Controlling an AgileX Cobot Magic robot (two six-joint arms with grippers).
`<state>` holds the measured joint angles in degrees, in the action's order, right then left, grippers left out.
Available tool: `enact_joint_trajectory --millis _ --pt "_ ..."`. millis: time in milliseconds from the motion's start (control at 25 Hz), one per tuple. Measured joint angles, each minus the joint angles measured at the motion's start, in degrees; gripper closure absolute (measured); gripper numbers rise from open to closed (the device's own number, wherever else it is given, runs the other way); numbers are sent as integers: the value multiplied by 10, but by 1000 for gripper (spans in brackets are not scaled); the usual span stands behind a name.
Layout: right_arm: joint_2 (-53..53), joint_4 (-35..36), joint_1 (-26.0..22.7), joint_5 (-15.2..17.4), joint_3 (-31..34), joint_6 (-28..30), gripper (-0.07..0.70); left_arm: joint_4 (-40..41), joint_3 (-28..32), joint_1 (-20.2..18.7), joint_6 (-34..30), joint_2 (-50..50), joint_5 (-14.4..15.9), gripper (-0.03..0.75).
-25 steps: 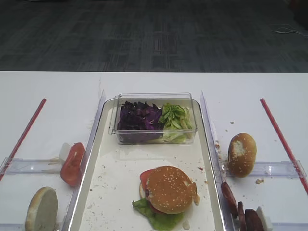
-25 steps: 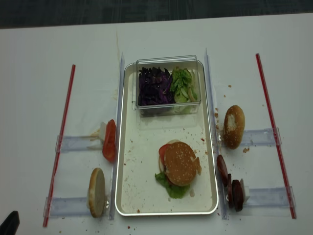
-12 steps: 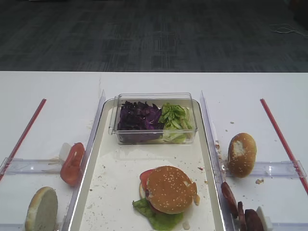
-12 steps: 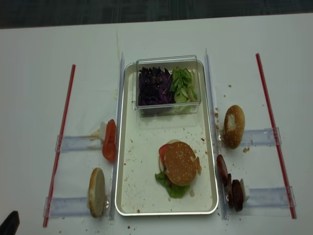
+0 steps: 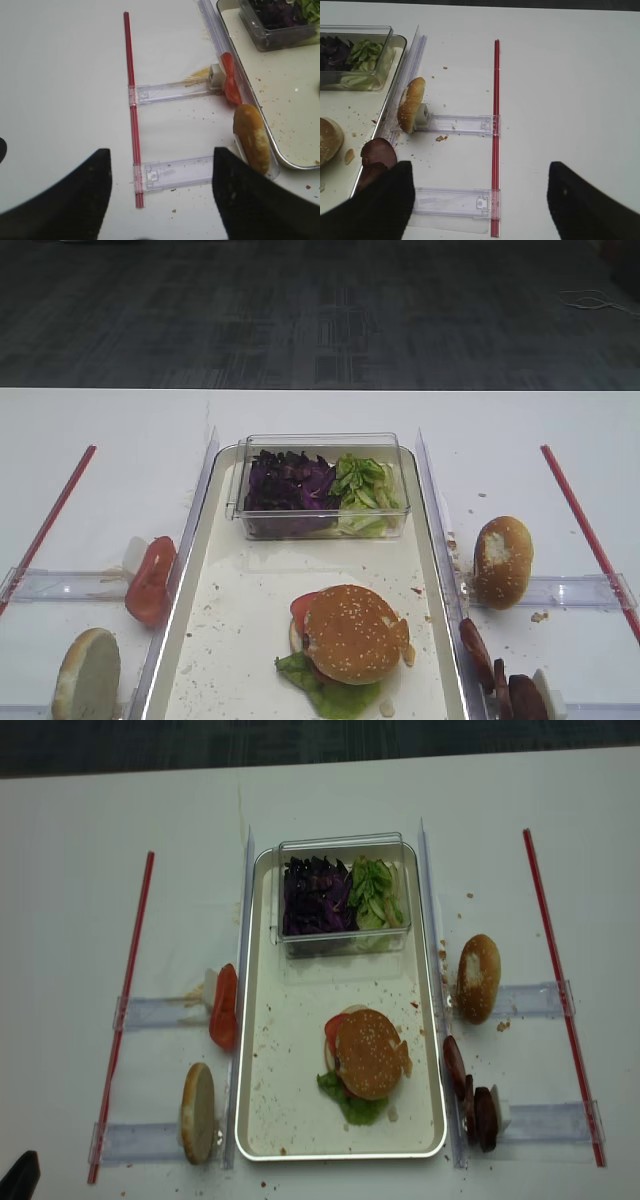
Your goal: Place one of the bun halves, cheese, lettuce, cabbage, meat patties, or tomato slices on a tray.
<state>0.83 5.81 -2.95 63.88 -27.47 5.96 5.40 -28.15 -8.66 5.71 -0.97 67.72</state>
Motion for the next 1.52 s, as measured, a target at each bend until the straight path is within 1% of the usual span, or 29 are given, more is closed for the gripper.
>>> enact_joint_trajectory --millis 1520 --pt "0 0 0 0 0 -1 50 0 0 0 0 0 0 278"
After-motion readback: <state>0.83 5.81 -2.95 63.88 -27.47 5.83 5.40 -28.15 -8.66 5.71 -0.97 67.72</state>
